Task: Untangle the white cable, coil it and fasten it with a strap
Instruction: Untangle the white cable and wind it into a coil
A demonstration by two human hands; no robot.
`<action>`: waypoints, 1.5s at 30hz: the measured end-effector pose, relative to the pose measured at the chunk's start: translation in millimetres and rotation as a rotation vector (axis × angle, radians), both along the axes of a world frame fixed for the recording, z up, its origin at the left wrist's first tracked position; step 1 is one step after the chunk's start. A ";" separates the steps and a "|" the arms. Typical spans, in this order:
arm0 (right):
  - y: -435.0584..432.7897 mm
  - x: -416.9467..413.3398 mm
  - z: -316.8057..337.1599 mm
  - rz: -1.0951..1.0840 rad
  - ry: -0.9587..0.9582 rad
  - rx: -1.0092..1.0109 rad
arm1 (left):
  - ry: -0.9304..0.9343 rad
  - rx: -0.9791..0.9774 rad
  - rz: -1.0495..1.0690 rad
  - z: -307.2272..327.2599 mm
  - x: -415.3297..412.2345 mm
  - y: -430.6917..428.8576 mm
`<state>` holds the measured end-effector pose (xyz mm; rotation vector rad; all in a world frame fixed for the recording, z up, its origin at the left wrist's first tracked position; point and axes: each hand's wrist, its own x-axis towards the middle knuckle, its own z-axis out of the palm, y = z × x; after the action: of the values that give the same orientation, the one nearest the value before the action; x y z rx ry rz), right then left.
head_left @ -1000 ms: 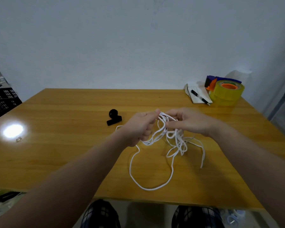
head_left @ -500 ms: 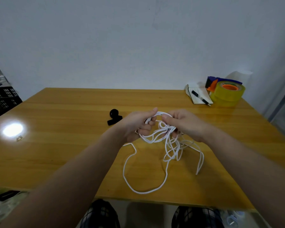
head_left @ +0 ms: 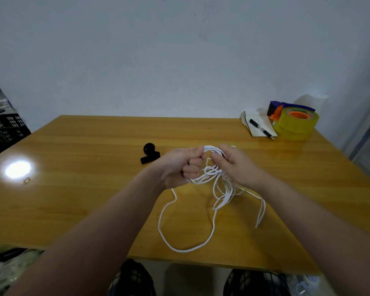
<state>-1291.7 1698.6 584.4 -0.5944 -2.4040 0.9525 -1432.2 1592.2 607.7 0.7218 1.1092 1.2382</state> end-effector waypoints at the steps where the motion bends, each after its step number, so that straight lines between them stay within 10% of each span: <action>1: 0.7 1.9 0.1 0.030 -0.013 0.012 | 0.014 -0.028 -0.048 2.2 -1.5 -0.8; 14: 14.1 22.7 27.6 0.105 -0.090 -0.073 | 0.383 -0.035 0.406 -3.3 -13.9 -0.9; 27: -1.2 -7.8 20.5 -0.528 0.360 -0.126 | 0.926 0.001 0.322 -14.3 17.5 17.4; 38: -13.2 -5.9 7.2 -0.547 0.691 -0.450 | 1.016 -0.056 0.465 -18.9 -5.9 13.1; 45: 16.6 19.4 12.5 -0.371 0.126 0.038 | 0.761 0.067 0.818 -9.3 -34.4 0.7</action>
<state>-1272.3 1715.3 596.9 -0.8989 -2.0969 0.7573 -1466.6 1592.9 598.4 0.8494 2.1372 1.7347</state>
